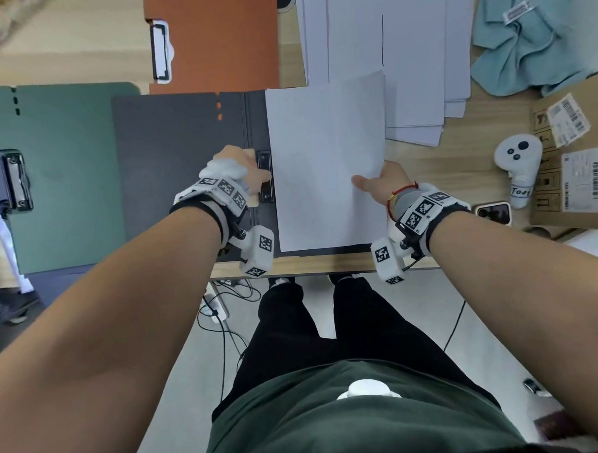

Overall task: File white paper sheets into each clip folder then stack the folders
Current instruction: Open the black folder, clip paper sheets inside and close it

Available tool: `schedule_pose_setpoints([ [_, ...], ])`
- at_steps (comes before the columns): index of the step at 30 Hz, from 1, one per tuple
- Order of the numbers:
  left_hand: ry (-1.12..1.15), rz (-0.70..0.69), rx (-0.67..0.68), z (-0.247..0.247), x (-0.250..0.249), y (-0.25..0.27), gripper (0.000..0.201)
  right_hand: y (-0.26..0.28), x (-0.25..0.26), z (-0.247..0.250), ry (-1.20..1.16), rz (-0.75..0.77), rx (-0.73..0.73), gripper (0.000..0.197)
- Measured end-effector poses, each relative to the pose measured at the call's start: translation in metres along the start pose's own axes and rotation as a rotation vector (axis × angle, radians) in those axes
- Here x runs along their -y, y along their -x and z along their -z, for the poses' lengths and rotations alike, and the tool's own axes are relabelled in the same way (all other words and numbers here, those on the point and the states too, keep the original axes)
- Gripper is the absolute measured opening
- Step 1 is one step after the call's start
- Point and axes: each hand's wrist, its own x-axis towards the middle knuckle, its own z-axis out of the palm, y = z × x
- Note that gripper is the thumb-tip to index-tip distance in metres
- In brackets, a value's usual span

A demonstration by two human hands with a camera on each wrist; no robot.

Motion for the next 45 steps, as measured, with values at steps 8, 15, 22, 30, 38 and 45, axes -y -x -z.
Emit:
schedule_pose_setpoints([
  [8, 0.374, -0.132, 0.164, -0.001, 0.026, -0.02, 0.004, 0.002, 0.001, -0.002, -0.134, -0.011, 0.074, 0.043],
  [15, 0.46, -0.163, 0.185, 0.0, 0.026, -0.014, 0.03, -0.001, 0.005, -0.012, 0.029, -0.015, 0.034, 0.054],
  [22, 0.477, -0.162, 0.174, -0.001, 0.027, -0.013, 0.027, 0.004, 0.006, -0.012, 0.035, -0.004, 0.061, 0.028],
  [30, 0.458, -0.083, 0.214, -0.002, 0.033, -0.03, 0.029, 0.004, 0.006, -0.017, -0.017, -0.014, 0.056, 0.036],
  [38, 0.41, -0.032, 0.164, -0.001, 0.024, -0.023, 0.039, 0.004, 0.006, -0.017, -0.031, -0.027, 0.058, 0.04],
  [45, 0.122, -0.043, 0.075, 0.009, 0.004, 0.0, 0.031, 0.004, 0.008, -0.016, 0.014, -0.017, 0.065, 0.039],
])
